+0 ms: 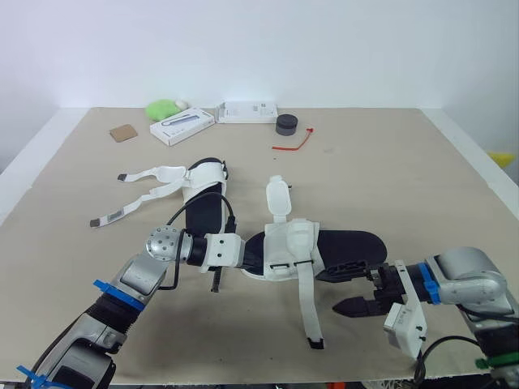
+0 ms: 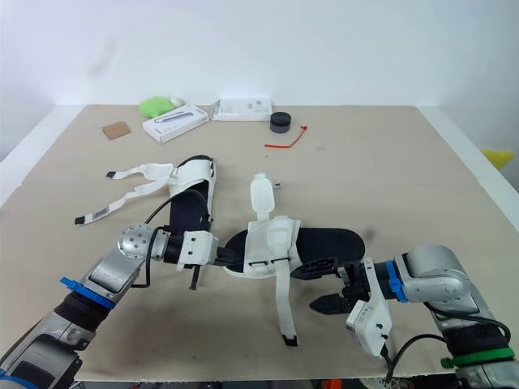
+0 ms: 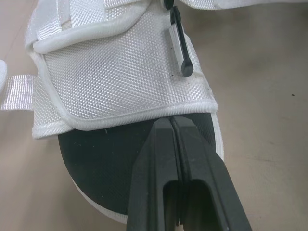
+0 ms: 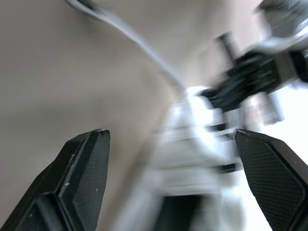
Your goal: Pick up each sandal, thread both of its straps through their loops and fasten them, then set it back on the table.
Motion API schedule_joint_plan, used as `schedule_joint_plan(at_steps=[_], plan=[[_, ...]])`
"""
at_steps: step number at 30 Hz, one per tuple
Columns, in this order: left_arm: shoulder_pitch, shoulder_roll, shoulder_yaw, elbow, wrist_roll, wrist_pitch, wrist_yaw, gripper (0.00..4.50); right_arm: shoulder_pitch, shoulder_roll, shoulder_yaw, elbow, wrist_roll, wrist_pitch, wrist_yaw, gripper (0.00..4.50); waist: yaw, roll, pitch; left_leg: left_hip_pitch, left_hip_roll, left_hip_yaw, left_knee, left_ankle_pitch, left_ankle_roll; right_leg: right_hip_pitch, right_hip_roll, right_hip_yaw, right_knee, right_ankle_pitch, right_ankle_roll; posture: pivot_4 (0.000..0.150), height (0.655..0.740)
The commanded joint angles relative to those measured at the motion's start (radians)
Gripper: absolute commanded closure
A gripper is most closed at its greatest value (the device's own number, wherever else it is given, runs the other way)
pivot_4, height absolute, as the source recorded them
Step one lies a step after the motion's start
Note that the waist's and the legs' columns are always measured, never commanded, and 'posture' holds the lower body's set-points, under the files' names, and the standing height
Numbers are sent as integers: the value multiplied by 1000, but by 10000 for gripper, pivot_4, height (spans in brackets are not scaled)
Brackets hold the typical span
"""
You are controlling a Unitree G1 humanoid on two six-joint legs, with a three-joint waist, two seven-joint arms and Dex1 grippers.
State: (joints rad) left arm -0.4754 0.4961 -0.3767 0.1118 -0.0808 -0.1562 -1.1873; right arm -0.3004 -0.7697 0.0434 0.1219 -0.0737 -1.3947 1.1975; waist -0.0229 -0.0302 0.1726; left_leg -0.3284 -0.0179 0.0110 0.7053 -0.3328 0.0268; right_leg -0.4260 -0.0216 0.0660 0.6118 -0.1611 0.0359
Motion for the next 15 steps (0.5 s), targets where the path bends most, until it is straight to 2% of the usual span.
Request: schedule_joint_plan(at_steps=[1, 8, 15], plan=[[18, 17, -26, 21, 31, 9, -20, 45000, -31, 1, 17, 0, -80, -64, -100, 948, 0, 0, 0, 0, 0, 0, 0, 0, 0, 0, 0, 1, 0, 1, -1, 1500, 7400], [19, 19, -22, 20, 30, 12, -17, 45000, -66, -28, 108, -53, -158, -38, -231, 948, 0, 0, 0, 1, 0, 2, 0, -1, 1, 0, 0, 3, 0, -2, -5, 1500, 7400], [23, 22, -21, 18, 30, 15, -14, 45000, -91, -106, 197, -97, -160, 1, -325, 948, 0, 0, 0, 2, 0, 3, 0, -1, 2, 0, 0, 4, 1, -2, -6, 1500, 7400]])
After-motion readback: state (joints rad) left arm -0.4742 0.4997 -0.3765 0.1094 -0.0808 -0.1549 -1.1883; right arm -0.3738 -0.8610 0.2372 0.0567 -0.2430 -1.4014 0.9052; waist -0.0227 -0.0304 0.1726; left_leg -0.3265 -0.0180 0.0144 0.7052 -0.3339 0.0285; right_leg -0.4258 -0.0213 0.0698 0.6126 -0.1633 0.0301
